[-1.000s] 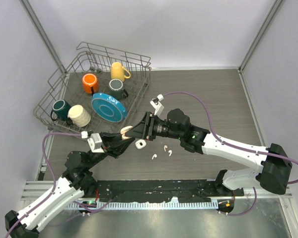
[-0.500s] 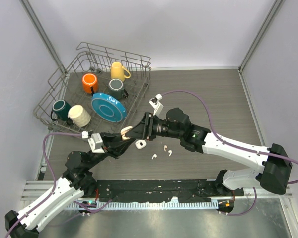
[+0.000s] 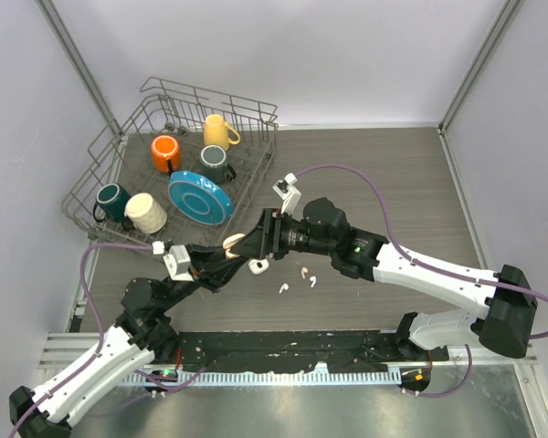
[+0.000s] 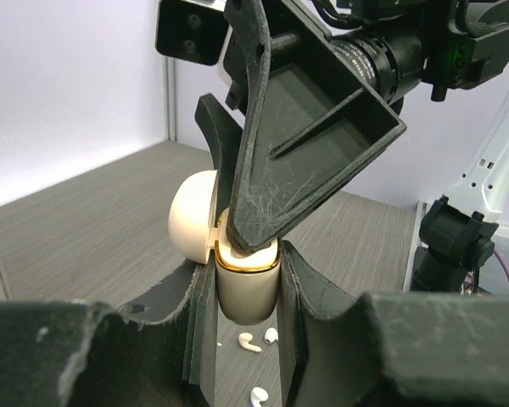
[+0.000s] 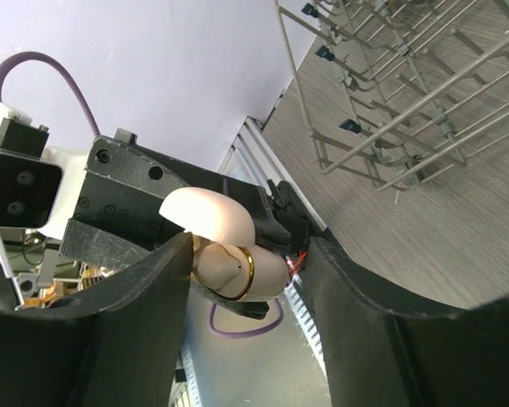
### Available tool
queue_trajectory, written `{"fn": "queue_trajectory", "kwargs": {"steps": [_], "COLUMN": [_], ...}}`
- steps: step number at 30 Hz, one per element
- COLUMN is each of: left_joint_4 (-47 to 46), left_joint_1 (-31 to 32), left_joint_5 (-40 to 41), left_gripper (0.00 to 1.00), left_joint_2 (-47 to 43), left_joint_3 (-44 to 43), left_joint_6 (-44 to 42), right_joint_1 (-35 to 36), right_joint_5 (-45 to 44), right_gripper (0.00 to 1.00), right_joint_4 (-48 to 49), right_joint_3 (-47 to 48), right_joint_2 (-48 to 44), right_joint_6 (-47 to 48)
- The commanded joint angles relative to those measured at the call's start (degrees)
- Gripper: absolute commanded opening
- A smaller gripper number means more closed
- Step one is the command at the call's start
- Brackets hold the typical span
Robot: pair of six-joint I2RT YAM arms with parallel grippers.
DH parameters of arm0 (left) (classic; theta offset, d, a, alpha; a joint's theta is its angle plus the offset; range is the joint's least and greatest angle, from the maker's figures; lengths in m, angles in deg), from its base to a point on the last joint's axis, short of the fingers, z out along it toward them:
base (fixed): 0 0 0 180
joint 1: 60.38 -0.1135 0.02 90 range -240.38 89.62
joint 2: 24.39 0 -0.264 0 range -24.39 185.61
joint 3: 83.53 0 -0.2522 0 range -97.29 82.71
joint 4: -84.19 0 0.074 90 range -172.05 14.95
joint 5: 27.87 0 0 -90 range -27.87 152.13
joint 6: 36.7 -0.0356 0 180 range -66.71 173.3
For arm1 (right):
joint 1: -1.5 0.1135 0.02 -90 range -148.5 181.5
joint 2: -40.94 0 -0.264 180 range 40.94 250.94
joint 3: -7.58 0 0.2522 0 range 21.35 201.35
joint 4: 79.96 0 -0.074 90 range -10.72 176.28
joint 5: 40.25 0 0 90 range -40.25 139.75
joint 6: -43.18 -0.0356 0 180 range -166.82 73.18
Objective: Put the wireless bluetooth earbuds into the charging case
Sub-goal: Place the earbud in the charging case, then pick up the earbud from the center of the board.
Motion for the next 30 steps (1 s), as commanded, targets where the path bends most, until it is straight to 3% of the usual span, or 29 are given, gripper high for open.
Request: {"fn": "queue_trajectory", "kwargs": {"steps": [1,4,12,16,19,23,30], "left_joint_4": [-2.9,-2.2,0.8,3.1,4.5,6.2,8.5], "left_joint_1": [-0.1,-0.1,-0.1,-0.1,-0.1,-0.1,-0.1], "left_joint_5": [1.9,2.1,3.3,4.0,4.0,3.7,3.5], "left_gripper": [0.00,0.00,0.00,0.00,0.00,0.00,0.00], "left_joint_2": [-1.4,-2.3,-5.5,-7.6,-8.8,-9.8,-11.6], "left_joint_3": [0.1,0.5,1.5,1.3,0.9,0.3,-0.5], "left_joint_6": [-0.1,-0.1,-0.1,-0.3,-0.3,-0.4,-0.7], "right_joint_1": [0.5,0.5,0.5,0.2,-1.5,-6.9,-6.9], "right_joint_5": [-3.1,-5.8,-14.5,-24.2,-35.9,-33.1,-37.5], "right_gripper": [0.64,0.71,0.74,0.74,0.69,0.68,0.70], "right_joint_4": [-3.2,-3.3,-5.1,-12.5,-24.6,-30.6,-36.6], "right_joint_3": [1.3,0.8,-1.5,-2.2,-2.1,-3.5,-2.7], "right_joint_2": [-2.5,-4.1,-11.0,-13.6,-12.5,-7.9,-1.4], "right_joint_6": [4.4,5.1,7.7,8.2,1.1,-2.6,-4.4]}}
